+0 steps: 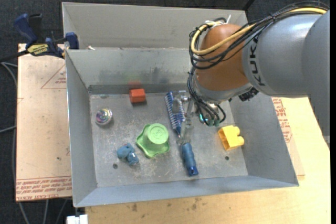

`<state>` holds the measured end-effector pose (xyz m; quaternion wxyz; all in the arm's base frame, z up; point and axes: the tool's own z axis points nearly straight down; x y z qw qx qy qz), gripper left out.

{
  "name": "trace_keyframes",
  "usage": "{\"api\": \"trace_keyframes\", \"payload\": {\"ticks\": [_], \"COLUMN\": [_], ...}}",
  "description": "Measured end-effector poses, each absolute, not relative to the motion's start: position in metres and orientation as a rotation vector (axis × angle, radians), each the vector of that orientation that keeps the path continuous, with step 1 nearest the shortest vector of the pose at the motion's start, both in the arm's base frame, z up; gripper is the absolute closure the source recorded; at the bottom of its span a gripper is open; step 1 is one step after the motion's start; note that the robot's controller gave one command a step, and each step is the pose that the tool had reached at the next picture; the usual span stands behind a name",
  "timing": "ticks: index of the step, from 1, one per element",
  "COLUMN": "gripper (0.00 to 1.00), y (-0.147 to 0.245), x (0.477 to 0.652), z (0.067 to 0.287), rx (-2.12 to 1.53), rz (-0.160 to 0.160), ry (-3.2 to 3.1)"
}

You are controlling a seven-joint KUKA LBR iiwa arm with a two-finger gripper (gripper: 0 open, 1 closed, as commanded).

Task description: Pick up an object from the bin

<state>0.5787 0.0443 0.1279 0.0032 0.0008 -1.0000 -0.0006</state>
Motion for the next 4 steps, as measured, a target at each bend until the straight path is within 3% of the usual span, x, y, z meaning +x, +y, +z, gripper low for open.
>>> {"api": "trace_keyframes", "payload": {"ticks": [1,2,3,4], "gripper": [0.0,1.0,1.0,1.0], "y": [0.006,0.007,0.007,0.034], "x": [0.643,0.642,0.614,0.611], "z": [0.068,0.069,0.198,0.291], "rx": [-0.21,-0.207,-0.178,-0.052], "rz": [0.0,-0.002,-0.002,-0.003], "ry": [-3.139,-3.136,-3.145,-3.152]}}
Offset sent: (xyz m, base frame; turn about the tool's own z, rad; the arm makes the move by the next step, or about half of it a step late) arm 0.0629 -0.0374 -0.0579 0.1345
